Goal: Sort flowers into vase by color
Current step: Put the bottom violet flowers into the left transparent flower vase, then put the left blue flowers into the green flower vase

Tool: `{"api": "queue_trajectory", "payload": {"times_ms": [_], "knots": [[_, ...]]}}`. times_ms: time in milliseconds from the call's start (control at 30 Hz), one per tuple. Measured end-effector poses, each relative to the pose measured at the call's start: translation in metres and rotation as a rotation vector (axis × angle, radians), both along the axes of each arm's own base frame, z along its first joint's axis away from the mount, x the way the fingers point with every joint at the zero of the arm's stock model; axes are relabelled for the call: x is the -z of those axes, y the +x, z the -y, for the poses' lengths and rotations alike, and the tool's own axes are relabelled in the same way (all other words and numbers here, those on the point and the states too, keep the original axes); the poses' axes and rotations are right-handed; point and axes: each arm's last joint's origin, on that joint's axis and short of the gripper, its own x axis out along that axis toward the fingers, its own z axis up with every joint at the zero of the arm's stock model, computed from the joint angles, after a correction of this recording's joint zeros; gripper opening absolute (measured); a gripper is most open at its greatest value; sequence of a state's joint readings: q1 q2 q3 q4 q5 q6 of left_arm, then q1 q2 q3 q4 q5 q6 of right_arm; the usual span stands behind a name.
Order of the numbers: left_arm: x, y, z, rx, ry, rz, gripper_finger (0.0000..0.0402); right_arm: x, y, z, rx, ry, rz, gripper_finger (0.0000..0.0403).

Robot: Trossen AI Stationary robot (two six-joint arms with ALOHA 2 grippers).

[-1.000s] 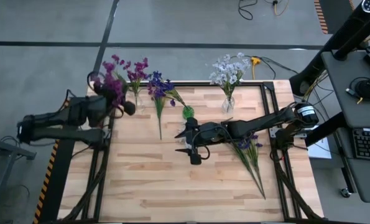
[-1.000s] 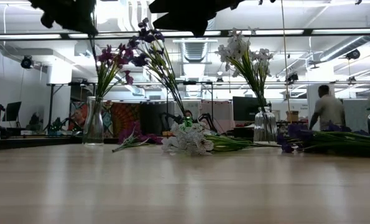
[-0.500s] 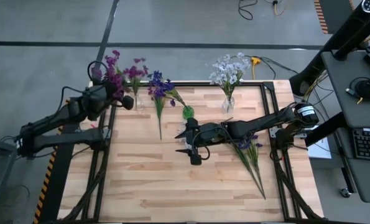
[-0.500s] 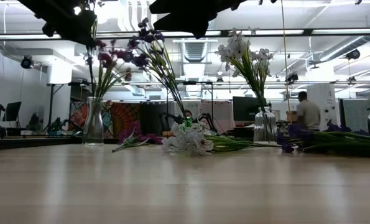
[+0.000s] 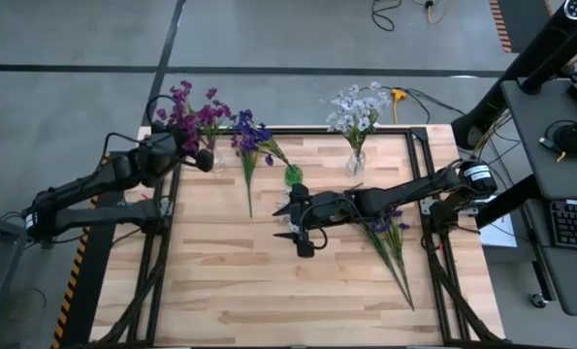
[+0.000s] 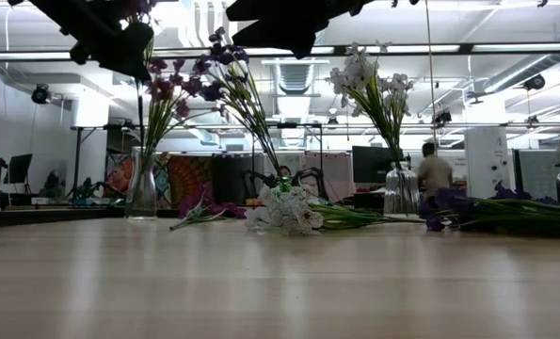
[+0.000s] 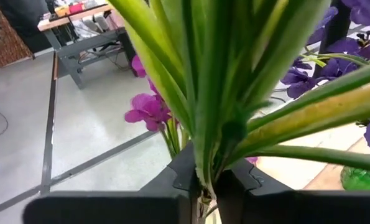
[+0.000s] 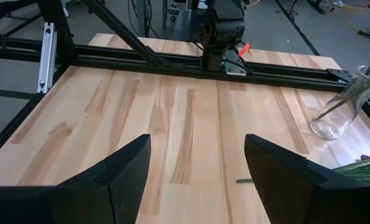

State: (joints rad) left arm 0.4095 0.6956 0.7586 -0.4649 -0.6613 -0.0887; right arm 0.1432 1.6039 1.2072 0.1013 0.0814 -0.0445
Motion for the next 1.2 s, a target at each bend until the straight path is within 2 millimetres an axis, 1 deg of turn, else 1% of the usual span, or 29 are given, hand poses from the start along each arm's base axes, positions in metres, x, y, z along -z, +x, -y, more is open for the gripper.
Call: {"api": "queue_trajectory", "payload": {"times_ms": [100, 333, 567, 733, 833, 933, 1033, 1200], "knots": [[0.000, 0.000, 0.000, -0.003, -0.003, 0.006, 0.0042, 0.000, 0.000, 0.000, 0.000, 0.000, 0.000, 0.0254], [0.002, -0.003, 0.001, -0.012, -0.024, 0.005, 0.0106, 0.000, 0.000, 0.000, 0.003, 0.010, -0.001, 0.0256], [0.009, -0.008, 0.003, -0.034, -0.087, -0.033, 0.0182, 0.000, 0.000, 0.000, 0.004, 0.010, -0.004, 0.0255], [0.011, -0.009, 0.004, -0.032, -0.095, -0.048, 0.0239, 0.001, -0.001, 0.000, 0.008, 0.018, -0.022, 0.0260], [0.012, -0.009, 0.006, -0.025, -0.099, -0.059, 0.0265, 0.000, -0.002, 0.000, 0.011, 0.025, -0.020, 0.0260], [0.014, -0.013, 0.008, -0.028, -0.127, -0.098, 0.0284, 0.001, -0.002, 0.000, 0.016, 0.036, -0.033, 0.0261], [0.013, -0.019, 0.010, -0.049, -0.170, -0.129, 0.0295, 0.003, -0.003, 0.000, 0.020, 0.042, -0.049, 0.0263], [0.004, -0.026, 0.014, -0.051, -0.221, -0.145, 0.0302, 0.002, -0.003, 0.000, 0.021, 0.039, -0.064, 0.0265]]}}
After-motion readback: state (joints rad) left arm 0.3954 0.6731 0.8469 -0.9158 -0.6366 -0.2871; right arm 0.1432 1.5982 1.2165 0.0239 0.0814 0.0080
